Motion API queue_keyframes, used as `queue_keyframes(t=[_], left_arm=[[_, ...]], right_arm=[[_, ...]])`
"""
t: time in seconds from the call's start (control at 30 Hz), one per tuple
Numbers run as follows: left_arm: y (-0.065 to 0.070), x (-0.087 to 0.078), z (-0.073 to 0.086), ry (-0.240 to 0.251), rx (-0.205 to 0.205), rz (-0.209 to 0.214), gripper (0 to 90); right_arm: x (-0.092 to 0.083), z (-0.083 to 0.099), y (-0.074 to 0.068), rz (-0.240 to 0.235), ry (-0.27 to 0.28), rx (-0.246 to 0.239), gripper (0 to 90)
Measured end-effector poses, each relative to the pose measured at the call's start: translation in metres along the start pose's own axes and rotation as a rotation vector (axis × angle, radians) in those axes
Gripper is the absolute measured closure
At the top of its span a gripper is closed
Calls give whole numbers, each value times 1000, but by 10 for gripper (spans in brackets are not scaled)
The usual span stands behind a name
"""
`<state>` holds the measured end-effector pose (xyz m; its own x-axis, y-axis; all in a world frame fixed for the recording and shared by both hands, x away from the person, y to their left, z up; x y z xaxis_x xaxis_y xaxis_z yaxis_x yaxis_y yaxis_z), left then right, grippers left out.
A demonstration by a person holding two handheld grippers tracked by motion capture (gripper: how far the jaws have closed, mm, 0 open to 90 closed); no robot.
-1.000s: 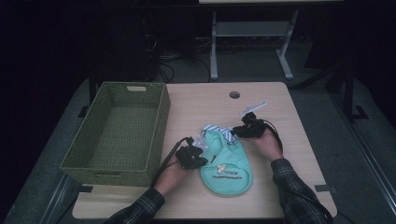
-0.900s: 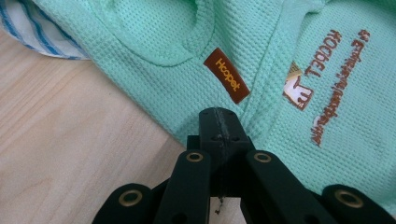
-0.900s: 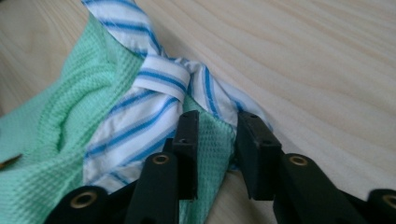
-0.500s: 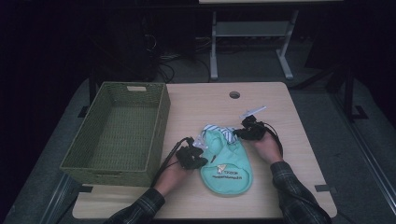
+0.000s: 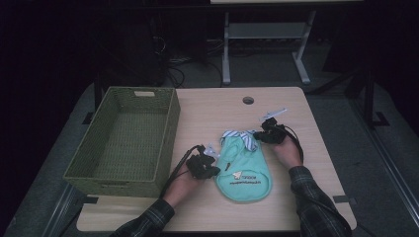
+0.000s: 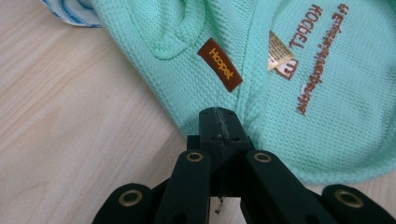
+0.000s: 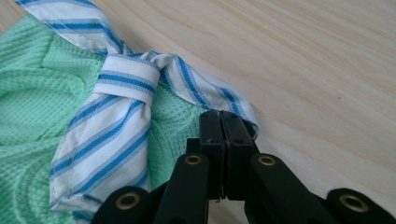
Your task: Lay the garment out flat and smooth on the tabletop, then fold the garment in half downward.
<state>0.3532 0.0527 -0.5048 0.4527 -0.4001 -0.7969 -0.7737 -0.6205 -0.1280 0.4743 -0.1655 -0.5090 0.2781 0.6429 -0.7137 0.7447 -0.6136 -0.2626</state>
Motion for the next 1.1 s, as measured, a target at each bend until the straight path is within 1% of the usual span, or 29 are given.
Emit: queue_keyframes(t=[0.03, 0.07, 0.13, 0.17, 0.23, 0.27, 0.3, 0.33, 0.37, 0.4, 0.43, 0.47, 0.5, 0.53, 0.57, 0.7, 0.73, 0.77, 0.83, 0.9, 1.07, 1.1], left_arm=[[-1, 0, 0, 1, 1, 5, 897], [0, 0, 0, 0, -10, 10, 897], [-2, 0, 0, -11, -9, 15, 897], [-1, 0, -1, 1, -34, 21, 896], [-3, -2, -2, 4, -35, 23, 896], [-4, -3, -3, 8, -38, 20, 896], [-5, -4, -5, 18, -46, 18, 896], [-7, -5, -6, 18, -39, 15, 896], [-8, -6, -8, 23, -42, 15, 896], [-10, -7, -10, 31, -49, 10, 896], [-11, -7, -12, 39, -61, 9, 896], [-13, -8, -14, 35, -51, 8, 897], [-13, -8, -17, 45, -62, 1, 897], [-15, -9, -19, 44, -53, -5, 897], [-17, -9, -21, 43, -46, -12, 897], [-24, -8, -31, 56, -53, -33, 897], [-26, -7, -33, 58, -49, -39, 897], [-28, -7, -36, 57, -52, -42, 897], [-32, -5, -40, 61, -58, -48, 897], [-35, -3, -44, 63, -63, -59, 897], [-42, 3, -55, 73, -76, -67, 897], [-43, 4, -58, 75, -77, -64, 897]], right_arm=[[0, 0, -1, -13, 5, 1, 850], [-1, 0, -3, -22, 23, 2, 828], [-6, -1, -7, -33, 48, -1, 785], [-9, -1, -9, -36, 60, -3, 784], [-15, -2, -13, -41, 82, -9, 771], [-18, -2, -15, -44, 90, -9, 779], [-21, -2, -17, -50, 97, -7, 810], [-24, -1, -19, -52, 97, -18, 841], [-26, 1, -21, -54, 102, -16, 868], [-28, 2, -23, -61, 103, -21, 892], [-30, 4, -26, -63, 105, -21, 896], [-32, 6, -28, -66, 109, -22, 897], [-34, 9, -32, -71, 113, -25, 897], [-35, 12, -34, -73, 114, -39, 897], [-37, 15, -36, -75, 114, -39, 897], [-42, 27, -46, -85, 114, -47, 898], [-43, 30, -49, -87, 113, -45, 898], [-45, 33, -50, -86, 113, -57, 898], [-48, 38, -55, -91, 109, -59, 898], [-50, 43, -59, -94, 105, -57, 898], [-55, 55, -69, -109, 98, -60, 898], [-56, 57, -71, -112, 96, -52, 898]])
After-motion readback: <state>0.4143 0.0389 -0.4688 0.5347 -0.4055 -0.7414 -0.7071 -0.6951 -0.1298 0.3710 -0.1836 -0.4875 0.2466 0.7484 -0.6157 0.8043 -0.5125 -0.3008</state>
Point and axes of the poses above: each handheld gripper's, and its own axes: x roughly forward along the jaws, z roughly out of its underside, y roughly to its right, the point moved 6 cm from there along x, roughly forward along the jaws, and after that the axes turned 15 degrees about -z, right-handed, at the moved point
